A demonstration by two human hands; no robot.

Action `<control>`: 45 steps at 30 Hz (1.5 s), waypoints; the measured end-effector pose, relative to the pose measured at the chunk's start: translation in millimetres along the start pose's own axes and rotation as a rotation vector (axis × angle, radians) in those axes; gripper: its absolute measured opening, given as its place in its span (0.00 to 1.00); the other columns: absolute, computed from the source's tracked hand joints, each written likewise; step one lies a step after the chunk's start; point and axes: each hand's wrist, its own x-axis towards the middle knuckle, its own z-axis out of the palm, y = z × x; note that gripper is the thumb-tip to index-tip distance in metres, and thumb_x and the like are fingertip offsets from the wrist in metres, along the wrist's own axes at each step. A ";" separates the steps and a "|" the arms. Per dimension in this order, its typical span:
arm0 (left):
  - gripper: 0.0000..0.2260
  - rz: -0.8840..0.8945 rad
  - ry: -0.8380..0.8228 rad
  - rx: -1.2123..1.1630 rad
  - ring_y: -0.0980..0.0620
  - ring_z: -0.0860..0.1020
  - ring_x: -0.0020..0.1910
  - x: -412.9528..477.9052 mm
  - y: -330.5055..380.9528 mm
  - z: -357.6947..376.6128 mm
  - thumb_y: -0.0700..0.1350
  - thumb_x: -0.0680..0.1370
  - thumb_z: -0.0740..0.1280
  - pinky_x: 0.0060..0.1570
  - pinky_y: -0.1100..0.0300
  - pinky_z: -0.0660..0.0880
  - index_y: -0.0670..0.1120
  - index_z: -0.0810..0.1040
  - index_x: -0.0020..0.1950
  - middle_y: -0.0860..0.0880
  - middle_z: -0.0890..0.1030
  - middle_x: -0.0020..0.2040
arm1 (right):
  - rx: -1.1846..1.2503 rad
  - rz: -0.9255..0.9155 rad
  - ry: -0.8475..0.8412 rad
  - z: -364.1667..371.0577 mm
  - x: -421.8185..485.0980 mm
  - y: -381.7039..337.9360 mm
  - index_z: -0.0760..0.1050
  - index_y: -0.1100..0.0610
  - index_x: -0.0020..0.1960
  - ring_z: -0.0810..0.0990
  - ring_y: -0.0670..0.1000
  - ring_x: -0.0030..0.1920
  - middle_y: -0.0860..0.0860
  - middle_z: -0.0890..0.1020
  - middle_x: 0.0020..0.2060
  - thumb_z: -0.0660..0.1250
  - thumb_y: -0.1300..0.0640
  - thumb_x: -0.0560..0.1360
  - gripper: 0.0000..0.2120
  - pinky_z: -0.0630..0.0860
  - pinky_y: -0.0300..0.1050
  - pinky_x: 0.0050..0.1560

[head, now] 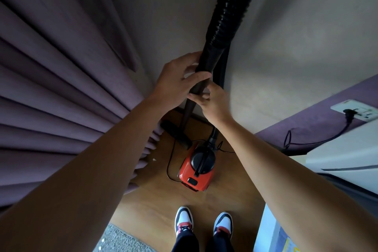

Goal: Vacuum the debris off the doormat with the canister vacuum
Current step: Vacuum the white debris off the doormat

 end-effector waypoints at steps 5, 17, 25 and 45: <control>0.16 0.002 0.008 0.043 0.54 0.80 0.62 0.4 0.5 -3.8 0.39 0.80 0.68 0.61 0.60 0.77 0.42 0.77 0.68 0.51 0.81 0.58 | 0.030 0.050 0.040 8.6 7.6 -2.1 0.79 0.60 0.60 0.87 0.54 0.48 0.56 0.87 0.49 0.76 0.56 0.75 0.16 0.83 0.59 0.54; 0.17 0.070 -0.028 0.001 0.58 0.80 0.62 -0.4 22.0 -14.0 0.38 0.79 0.69 0.67 0.60 0.74 0.44 0.77 0.68 0.53 0.82 0.60 | -0.053 -0.084 0.145 7.6 5.8 -12.6 0.80 0.60 0.55 0.86 0.45 0.42 0.50 0.87 0.44 0.76 0.52 0.75 0.15 0.84 0.46 0.44; 0.21 -0.269 0.033 -0.099 0.58 0.76 0.68 -68.2 2.8 -14.3 0.40 0.77 0.73 0.69 0.57 0.72 0.46 0.76 0.70 0.53 0.79 0.66 | 0.001 0.038 0.138 -18.4 -46.4 -31.3 0.81 0.60 0.56 0.85 0.36 0.41 0.46 0.86 0.48 0.80 0.55 0.72 0.16 0.85 0.41 0.46; 0.21 -0.466 0.176 0.272 0.50 0.78 0.60 -212.5 -75.1 120.0 0.42 0.77 0.74 0.62 0.63 0.73 0.44 0.77 0.70 0.46 0.80 0.61 | 0.050 0.188 -0.106 -39.4 -158.3 6.7 0.82 0.58 0.58 0.87 0.47 0.52 0.47 0.87 0.50 0.78 0.54 0.72 0.17 0.85 0.59 0.51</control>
